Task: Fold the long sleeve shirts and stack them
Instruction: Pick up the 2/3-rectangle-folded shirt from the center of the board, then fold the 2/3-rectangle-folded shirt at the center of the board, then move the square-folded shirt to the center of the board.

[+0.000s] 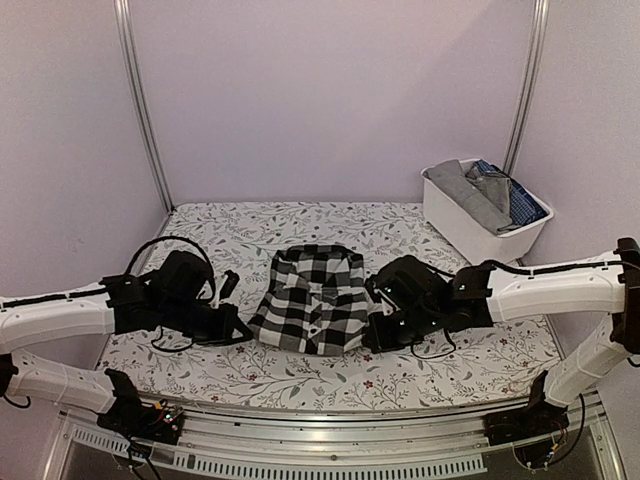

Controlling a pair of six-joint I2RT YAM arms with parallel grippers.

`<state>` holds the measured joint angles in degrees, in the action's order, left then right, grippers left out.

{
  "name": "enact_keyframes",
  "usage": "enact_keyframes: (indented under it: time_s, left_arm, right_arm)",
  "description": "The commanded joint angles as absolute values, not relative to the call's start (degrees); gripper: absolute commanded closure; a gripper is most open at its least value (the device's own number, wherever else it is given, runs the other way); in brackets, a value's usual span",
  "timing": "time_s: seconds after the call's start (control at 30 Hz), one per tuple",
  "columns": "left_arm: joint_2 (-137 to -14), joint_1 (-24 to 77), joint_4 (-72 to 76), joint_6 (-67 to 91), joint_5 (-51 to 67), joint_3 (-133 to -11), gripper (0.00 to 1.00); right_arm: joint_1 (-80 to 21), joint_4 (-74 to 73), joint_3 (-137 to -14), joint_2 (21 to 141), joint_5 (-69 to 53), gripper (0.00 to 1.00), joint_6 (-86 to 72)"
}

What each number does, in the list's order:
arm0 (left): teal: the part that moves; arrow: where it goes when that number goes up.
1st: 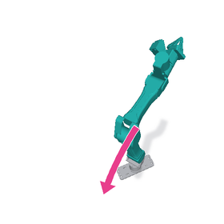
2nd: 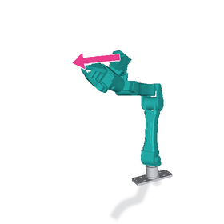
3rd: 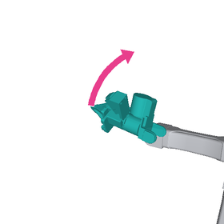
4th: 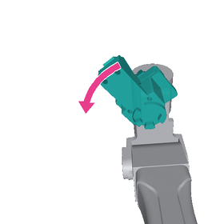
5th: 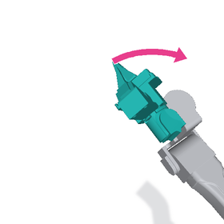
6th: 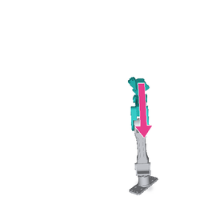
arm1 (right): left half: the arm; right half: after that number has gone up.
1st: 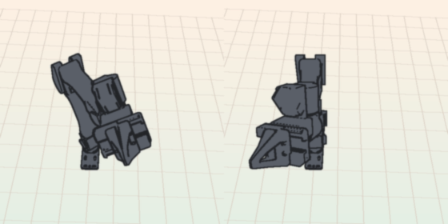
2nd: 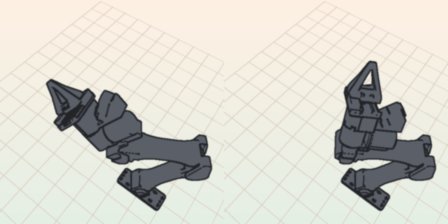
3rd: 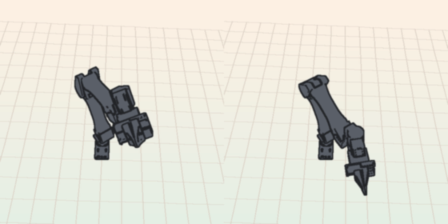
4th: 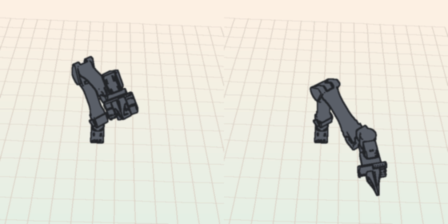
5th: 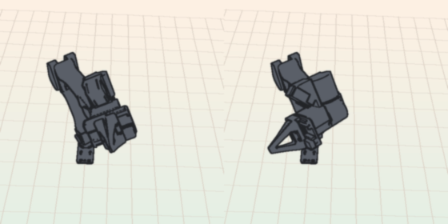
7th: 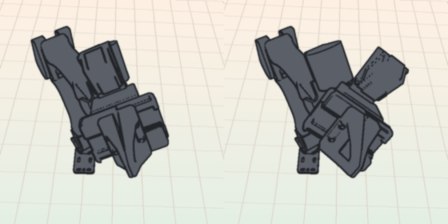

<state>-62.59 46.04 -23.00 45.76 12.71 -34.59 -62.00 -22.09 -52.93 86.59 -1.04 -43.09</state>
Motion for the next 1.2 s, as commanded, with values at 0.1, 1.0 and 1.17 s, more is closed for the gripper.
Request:
enact_keyframes:
  time_s: [0.1,1.0,1.17]
  left_arm:
    - [-65.19,43.46,-31.18,43.50,10.19,-49.43,1.00]
    - [-101.86,24.33,-9.64,36.75,25.45,-61.52,1.00]
    - [-95.85,23.73,-11.29,36.57,21.47,-58.21,1.00]
  right_arm:
    - [-57.56,-28.77,-67.72,85.04,1.61,1.00,-41.72]
    - [-38.10,-13.30,-76.55,115.42,-8.77,1.00,-34.89]
    - [-37.95,-13.60,-71.87,107.69,-5.86,1.00,-36.05]
